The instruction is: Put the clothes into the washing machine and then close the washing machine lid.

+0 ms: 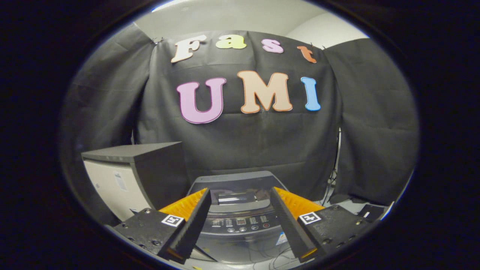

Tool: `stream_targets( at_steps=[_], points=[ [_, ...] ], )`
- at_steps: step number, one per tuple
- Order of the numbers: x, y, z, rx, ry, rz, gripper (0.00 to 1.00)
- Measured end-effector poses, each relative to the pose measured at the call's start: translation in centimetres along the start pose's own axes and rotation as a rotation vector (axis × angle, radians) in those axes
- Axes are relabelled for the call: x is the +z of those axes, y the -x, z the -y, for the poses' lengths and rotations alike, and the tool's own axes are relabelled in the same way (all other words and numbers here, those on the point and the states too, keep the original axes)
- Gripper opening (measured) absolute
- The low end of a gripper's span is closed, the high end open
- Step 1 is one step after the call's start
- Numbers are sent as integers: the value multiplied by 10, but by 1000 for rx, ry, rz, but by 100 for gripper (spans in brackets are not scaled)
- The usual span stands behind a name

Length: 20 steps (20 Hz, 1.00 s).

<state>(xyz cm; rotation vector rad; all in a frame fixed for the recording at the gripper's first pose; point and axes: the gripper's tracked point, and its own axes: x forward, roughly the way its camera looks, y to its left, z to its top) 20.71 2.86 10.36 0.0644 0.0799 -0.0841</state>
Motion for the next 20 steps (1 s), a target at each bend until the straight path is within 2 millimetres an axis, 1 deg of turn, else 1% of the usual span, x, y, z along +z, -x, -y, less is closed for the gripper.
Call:
stream_targets(
  at_steps=[1, 4, 6, 8, 11, 12, 16, 18, 20],
  points=[
    [4, 4, -3, 2, -8, 8, 95],
    [5, 23, -13, 13, 26, 6, 95],
    [8, 32, -22, 31, 56, 26, 94],
    [-2, 37, -24, 34, 76, 13, 94],
    [-7, 39, -41, 91, 63, 5, 95],
    [-6, 41, -41, 92, 58, 15, 95],
    [16, 45, -37, 91, 102, 93, 96],
    [26, 46, -29, 92, 77, 131, 97],
    [39, 49, -13, 61, 64, 184, 97]
  ],
)
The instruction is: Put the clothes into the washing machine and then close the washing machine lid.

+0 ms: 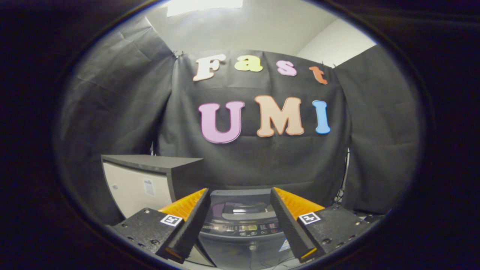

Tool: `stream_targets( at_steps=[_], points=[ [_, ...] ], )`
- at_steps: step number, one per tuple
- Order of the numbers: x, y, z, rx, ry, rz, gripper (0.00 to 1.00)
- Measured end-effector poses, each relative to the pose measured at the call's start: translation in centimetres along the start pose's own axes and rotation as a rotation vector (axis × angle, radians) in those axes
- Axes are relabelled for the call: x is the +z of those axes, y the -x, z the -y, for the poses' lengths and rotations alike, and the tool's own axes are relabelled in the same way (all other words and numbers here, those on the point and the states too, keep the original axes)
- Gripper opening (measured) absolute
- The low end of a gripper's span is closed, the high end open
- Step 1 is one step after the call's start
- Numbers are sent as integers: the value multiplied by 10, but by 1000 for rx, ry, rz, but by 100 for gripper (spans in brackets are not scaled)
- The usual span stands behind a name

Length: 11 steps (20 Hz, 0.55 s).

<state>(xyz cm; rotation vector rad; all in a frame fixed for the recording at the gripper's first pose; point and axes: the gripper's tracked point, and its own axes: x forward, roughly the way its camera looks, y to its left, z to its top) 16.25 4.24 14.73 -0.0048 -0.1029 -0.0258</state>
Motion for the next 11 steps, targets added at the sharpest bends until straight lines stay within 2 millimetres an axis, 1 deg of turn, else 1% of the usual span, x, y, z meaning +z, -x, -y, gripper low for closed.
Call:
stream_targets(
  at_steps=[2, 4, 8, 11],
  points=[
    [3, -1, 17, -27, -3, 33, 97],
    [5, -2, 28, -36, -13, 53, 97],
    [-8, -3, 37, -22, -20, 38, 97],
    [-15, -3, 43, -17, -66, 36, 97]
  ],
)
